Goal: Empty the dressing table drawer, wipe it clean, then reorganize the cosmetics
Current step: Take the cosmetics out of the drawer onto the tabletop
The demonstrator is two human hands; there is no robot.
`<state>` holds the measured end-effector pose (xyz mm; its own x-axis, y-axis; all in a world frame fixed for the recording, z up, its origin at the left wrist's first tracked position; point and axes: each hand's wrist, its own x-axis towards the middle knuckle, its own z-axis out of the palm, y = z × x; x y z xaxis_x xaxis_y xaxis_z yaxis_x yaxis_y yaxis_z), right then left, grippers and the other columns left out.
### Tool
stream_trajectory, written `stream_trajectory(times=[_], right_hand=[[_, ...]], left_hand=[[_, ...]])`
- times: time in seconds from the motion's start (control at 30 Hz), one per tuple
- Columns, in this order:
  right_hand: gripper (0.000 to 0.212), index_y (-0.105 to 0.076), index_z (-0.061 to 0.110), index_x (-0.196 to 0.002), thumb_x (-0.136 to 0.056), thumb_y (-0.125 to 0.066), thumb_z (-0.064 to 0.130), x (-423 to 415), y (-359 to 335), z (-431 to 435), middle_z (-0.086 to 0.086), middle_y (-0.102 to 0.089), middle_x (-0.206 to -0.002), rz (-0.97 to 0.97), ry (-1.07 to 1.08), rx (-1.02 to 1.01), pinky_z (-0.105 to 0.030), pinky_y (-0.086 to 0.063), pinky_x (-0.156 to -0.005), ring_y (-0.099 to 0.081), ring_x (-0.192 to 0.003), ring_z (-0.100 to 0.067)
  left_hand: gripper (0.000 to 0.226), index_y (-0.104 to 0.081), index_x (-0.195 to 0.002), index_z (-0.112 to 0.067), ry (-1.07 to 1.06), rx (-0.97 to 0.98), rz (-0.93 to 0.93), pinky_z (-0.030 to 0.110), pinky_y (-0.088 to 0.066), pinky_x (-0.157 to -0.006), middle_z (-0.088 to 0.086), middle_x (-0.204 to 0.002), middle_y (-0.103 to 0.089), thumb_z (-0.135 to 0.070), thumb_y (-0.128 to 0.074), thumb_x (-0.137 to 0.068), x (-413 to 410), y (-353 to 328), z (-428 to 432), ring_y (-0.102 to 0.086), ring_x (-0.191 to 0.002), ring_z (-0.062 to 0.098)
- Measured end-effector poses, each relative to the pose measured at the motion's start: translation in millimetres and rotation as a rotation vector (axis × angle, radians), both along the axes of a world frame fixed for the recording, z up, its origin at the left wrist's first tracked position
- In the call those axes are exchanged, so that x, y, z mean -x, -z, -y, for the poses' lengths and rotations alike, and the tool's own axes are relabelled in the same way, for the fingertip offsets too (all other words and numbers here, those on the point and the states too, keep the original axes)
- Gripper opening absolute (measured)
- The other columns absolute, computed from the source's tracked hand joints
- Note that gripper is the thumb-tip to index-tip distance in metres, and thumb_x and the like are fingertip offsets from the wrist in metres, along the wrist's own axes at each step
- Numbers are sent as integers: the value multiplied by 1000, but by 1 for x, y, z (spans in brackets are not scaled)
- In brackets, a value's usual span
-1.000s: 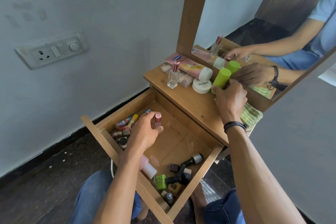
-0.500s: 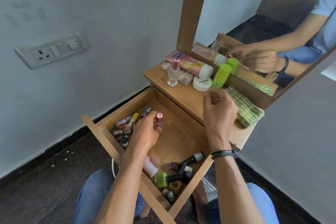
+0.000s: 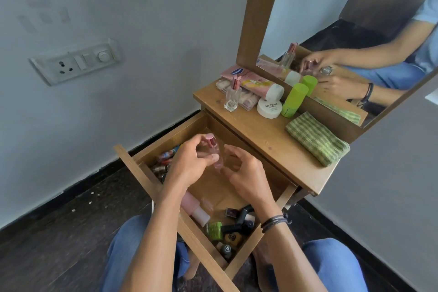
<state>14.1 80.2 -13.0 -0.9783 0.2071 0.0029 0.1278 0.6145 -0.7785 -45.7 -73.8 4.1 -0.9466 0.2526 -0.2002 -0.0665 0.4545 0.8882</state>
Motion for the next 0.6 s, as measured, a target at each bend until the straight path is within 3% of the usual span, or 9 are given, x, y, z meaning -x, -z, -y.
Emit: stream_trajectory(times=[0.13, 0.27, 0.4, 0.5, 0.6], right_hand=[[53, -63, 25, -134, -85, -83, 31, -2, 4, 0, 14, -67, -125, 18, 12, 130, -25, -55, -97, -63, -109, 2], [47, -65, 30, -127, -84, -83, 32, -2, 3, -1, 18, -69, -116, -12, 21, 180, -26, -56, -94, -64, -104, 3], [45, -68, 28, -122, -81, -86, 34, 0, -3, -4, 14, -70, -108, -94, 48, 168, -31, -59, -86, -66, -96, -1], [40, -69, 26, -112, -77, -89, 30, 5, -18, -7, 14, -72, -102, -189, 106, 187, -28, -60, -81, -68, -90, -1], [40, -66, 28, -107, -75, -90, 33, 17, -35, -12, 16, -71, -100, -254, 200, 169, -27, -61, -76, -69, -86, 1]], left_hand=[[41, -62, -124, -38, 32, -113, 37, 31, -43, -95, -15, -116, -69, -19, -75, -90, -1, -4, 3, -61, -87, -19], [45, -63, -117, -48, 45, -172, 36, 32, -49, -100, -13, -117, -69, -18, -77, -88, -1, -4, 2, -68, -95, -4], [50, -65, -126, -41, 79, -302, 53, 41, -52, -103, -10, -122, -70, -13, -78, -86, 1, -6, 5, -69, -109, 12], [57, -60, -137, -28, 67, -467, 71, 32, -50, -102, -9, -129, -68, -5, -75, -88, 1, -14, 7, -67, -115, 11], [49, -62, -134, -30, -20, -457, 33, 31, -45, -106, -19, -128, -67, -10, -73, -91, 2, -16, 8, -66, -114, 5]])
